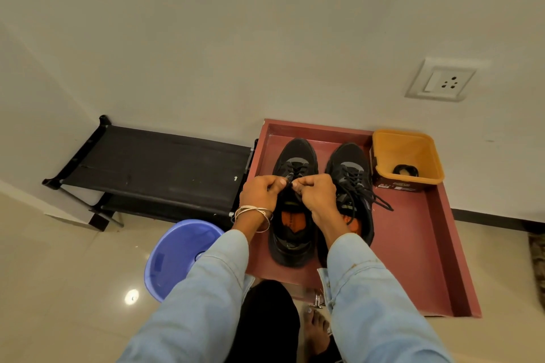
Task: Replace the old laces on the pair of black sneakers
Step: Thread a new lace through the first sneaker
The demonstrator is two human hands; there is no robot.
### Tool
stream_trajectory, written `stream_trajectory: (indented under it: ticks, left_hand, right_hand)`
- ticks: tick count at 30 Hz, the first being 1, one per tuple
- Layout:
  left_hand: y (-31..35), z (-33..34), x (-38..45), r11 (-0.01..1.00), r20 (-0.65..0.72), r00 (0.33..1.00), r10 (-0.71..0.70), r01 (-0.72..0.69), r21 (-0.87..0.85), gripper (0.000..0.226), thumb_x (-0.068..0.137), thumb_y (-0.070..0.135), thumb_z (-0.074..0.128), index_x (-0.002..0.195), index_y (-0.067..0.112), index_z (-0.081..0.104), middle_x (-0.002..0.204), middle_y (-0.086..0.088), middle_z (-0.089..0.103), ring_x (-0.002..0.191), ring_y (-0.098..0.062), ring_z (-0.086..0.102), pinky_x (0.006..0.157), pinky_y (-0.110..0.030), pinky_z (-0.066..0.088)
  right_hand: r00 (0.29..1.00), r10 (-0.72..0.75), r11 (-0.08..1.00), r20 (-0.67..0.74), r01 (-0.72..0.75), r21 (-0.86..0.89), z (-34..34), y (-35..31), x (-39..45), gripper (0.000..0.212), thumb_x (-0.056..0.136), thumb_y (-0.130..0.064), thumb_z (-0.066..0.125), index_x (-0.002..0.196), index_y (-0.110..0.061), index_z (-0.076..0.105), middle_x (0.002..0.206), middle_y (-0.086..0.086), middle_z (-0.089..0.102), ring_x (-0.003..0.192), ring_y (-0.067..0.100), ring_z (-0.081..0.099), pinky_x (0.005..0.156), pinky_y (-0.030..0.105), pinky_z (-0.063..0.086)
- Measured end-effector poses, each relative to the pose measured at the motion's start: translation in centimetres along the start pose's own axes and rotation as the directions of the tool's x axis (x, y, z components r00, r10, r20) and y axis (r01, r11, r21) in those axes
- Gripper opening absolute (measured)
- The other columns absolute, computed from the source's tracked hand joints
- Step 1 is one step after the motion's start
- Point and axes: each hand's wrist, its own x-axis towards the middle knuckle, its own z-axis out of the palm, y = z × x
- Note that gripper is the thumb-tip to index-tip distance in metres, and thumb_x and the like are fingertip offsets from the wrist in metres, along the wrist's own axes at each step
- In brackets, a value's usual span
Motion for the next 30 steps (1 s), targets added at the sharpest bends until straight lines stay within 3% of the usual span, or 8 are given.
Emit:
stream_trajectory:
  ticks: [4,9,13,16,18,24,28,30]
  left_hand:
    - [0.1,0.4,1.0,0.997,-0.056,0.996,-0.074,0.071,-0.041,0.014,0.086,0.027,0.067,0.095,0.02,0.074,0.088,0.0,0.072,0.085,-0.017,0.066,0.078,-0.027,0.052]
    - [0.2,0.3,1.7,0.993,-0.018,0.996,-0.092,0.09,-0.079,0.01,0.083,0.024,0.071,0.09,0.018,0.075,0.081,0.001,0.071,0.08,-0.015,0.065,0.078,-0.028,0.053]
    - [0.4,0.3,2.0,0.995,0.026,0.996,-0.088,0.087,0.041,0.013,0.089,0.027,0.063,0.09,0.017,0.071,0.085,0.0,0.067,0.084,-0.019,0.063,0.078,-0.031,0.049]
    - [0.7,0.4,2.0,0.984,0.013,0.994,-0.105,0.102,0.143,0.021,0.094,0.031,0.053,0.098,0.015,0.067,0.098,-0.005,0.066,0.092,-0.024,0.061,0.083,-0.034,0.046]
    - [0.4,0.6,2.3,0.981,0.012,0.986,-0.164,0.162,0.11,0.025,0.096,0.031,0.05,0.1,0.012,0.065,0.1,-0.006,0.065,0.093,-0.027,0.061,0.088,-0.037,0.048]
    - [1.3,-0.4,2.2,0.865,-0.032,0.949,-0.315,0.273,-0.422,0.024,0.096,0.016,0.045,0.089,0.004,0.065,0.083,-0.01,0.069,0.078,-0.025,0.065,0.077,-0.033,0.052]
    - [4.9,-4.9,2.2,0.621,-0.013,0.929,-0.37,0.237,-0.747,0.025,0.095,0.006,0.041,0.076,0.009,0.056,0.082,-0.017,0.066,0.071,-0.028,0.064,0.073,-0.041,0.056]
    - [7.7,-8.1,1.7,0.427,-0.054,0.939,-0.341,0.104,-0.898,0.022,0.096,0.006,0.04,0.078,0.007,0.052,0.084,-0.018,0.065,0.066,-0.028,0.063,0.076,-0.045,0.057]
  right_hand:
    - [0.999,-0.041,0.997,-0.005,0.04,-0.058,-0.1,0.1,-0.4,0.013,0.084,-0.003,0.07,0.096,-0.004,0.074,0.095,0.008,0.071,0.091,0.015,0.063,0.082,0.025,0.051]
    - [0.987,-0.098,0.994,-0.13,0.09,-0.064,0.5,-0.1,-0.5,0.022,0.079,0.003,0.071,0.077,-0.018,0.063,0.07,0.001,0.068,0.085,0.018,0.066,0.086,0.038,0.055]
    - [0.991,-0.11,0.994,-0.079,0.111,0.014,0.2,0.1,-0.7,0.025,0.079,-0.004,0.075,0.099,-0.011,0.062,0.082,0.002,0.068,0.086,0.014,0.065,0.088,0.039,0.054]
    - [0.956,-0.271,0.911,-0.113,0.217,-0.35,-0.5,0.6,-1.5,0.033,0.076,-0.026,0.079,0.103,-0.022,0.06,0.099,-0.006,0.051,0.103,0.01,0.041,0.093,0.039,0.039]
    - [0.908,-0.406,0.807,-0.104,0.303,-0.507,-1.0,0.8,-2.5,0.028,0.078,-0.029,0.077,0.097,-0.018,0.061,0.1,-0.003,0.048,0.103,0.014,0.042,0.086,0.035,0.035]
    - [0.931,-0.363,0.562,0.038,0.251,-0.788,-1.2,1.8,-5.3,0.02,0.097,-0.018,0.05,0.106,-0.006,0.064,0.106,0.01,0.061,0.098,0.027,0.059,0.073,0.031,0.047]
    - [0.949,-0.304,0.517,0.088,0.241,-0.822,-1.4,1.6,-5.9,0.024,0.099,-0.015,0.041,0.101,-0.006,0.064,0.098,0.012,0.065,0.092,0.031,0.063,0.066,0.032,0.045]
    - [0.949,-0.298,0.499,0.102,0.246,-0.831,-1.3,1.5,-5.8,0.024,0.1,-0.014,0.041,0.102,-0.006,0.063,0.097,0.013,0.065,0.092,0.032,0.064,0.067,0.034,0.048]
